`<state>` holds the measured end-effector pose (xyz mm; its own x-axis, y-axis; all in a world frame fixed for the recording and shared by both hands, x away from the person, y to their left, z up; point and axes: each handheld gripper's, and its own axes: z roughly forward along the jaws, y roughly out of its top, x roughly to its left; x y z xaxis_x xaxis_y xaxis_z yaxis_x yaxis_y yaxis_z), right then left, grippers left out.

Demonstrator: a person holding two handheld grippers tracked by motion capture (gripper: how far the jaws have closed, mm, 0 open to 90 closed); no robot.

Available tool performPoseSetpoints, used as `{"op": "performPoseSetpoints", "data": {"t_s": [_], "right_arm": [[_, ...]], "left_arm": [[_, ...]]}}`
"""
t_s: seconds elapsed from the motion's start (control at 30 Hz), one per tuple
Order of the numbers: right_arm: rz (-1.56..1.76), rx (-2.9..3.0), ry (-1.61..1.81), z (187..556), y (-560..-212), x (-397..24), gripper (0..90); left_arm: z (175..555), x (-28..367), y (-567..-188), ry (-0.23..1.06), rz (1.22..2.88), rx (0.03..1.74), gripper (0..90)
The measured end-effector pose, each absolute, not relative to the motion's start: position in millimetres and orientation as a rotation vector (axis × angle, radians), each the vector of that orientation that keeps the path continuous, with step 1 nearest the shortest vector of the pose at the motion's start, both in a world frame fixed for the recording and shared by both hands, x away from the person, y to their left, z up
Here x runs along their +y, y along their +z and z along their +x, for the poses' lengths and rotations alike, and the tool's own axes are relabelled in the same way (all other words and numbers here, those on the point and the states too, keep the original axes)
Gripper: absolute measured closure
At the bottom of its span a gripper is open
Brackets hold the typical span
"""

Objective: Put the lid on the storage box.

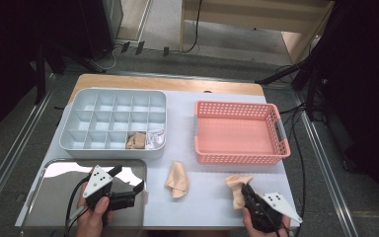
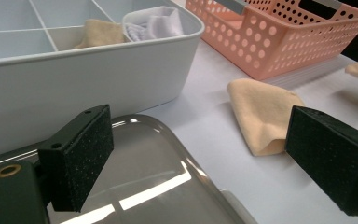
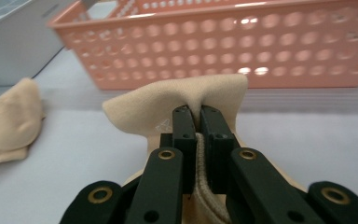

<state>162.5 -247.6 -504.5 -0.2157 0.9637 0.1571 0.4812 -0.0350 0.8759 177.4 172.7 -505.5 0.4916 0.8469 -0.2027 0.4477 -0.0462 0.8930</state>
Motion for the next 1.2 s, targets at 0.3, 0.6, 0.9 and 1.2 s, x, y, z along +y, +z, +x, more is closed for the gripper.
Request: {"op": "performPoseSetpoints", "data": {"t_s": [0.3, 0.6, 0.9, 1.2], "right_arm": [[1.602, 1.668, 1.134, 175, -511, -290, 86.2], [1.648, 1.689, 1.074, 183, -529, -297, 84.1], [1.632, 1.657, 1.122, 177, -520, -294, 41.8], [1.507, 1.646, 1.196, 166, -484, -261, 41.7]], "left_arm": [[180, 162, -506, 0.457, 1.686, 1.115, 8.5], [182, 150, -508, 0.441, 1.687, 1.113, 8.5], [181, 142, -508, 0.433, 1.692, 1.108, 8.5], [188, 138, -503, 0.435, 1.669, 1.118, 8.5]]}}
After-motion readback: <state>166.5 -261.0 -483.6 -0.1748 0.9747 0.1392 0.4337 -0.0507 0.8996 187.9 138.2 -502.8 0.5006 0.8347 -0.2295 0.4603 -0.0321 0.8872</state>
